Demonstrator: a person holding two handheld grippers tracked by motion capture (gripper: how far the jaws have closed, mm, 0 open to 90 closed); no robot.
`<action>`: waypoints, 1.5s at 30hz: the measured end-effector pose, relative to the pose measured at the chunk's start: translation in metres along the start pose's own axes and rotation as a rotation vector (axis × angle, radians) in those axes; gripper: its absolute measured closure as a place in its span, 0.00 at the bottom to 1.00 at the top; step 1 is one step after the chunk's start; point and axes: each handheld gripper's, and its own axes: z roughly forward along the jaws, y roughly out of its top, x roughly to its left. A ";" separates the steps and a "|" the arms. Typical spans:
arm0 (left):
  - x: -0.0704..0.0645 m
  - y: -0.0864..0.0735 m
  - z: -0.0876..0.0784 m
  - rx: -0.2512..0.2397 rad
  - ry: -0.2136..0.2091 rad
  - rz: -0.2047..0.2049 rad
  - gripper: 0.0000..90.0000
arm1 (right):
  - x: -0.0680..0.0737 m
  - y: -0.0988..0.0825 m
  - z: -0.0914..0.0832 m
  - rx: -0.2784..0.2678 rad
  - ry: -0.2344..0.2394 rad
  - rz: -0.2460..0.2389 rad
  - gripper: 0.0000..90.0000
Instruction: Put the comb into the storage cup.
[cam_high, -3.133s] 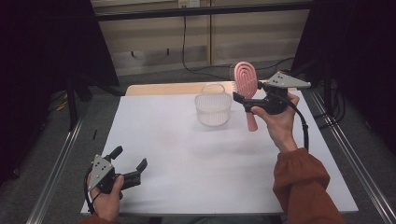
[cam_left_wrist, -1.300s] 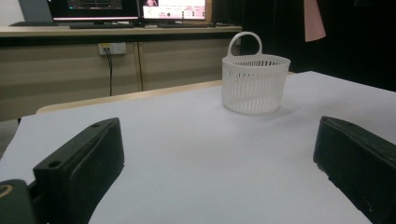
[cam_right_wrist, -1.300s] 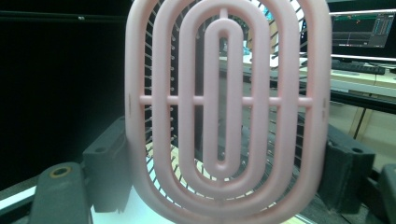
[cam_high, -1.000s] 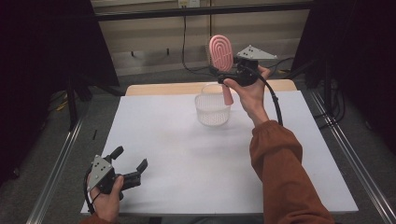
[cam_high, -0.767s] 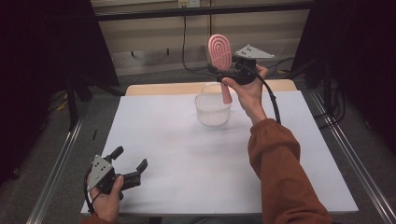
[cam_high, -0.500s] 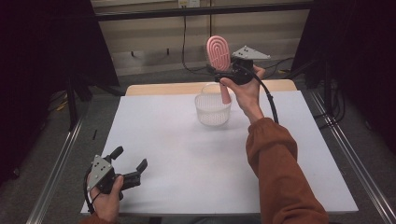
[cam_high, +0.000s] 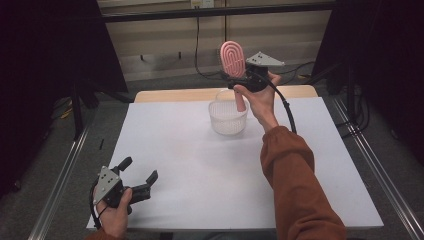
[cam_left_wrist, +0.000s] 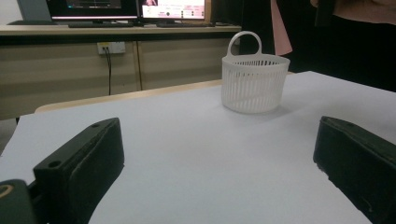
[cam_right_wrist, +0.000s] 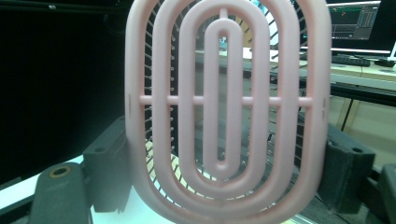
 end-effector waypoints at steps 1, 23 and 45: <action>0.000 0.000 0.000 -0.001 0.000 -0.001 0.02 | 0.000 -0.001 0.001 -0.001 0.000 0.002 0.21; 0.000 0.000 0.001 0.000 -0.005 -0.010 0.02 | -0.006 -0.031 0.015 0.038 0.012 0.023 0.21; 0.000 0.000 0.000 0.004 -0.005 -0.003 0.02 | -0.007 -0.052 0.008 0.069 0.013 0.020 0.21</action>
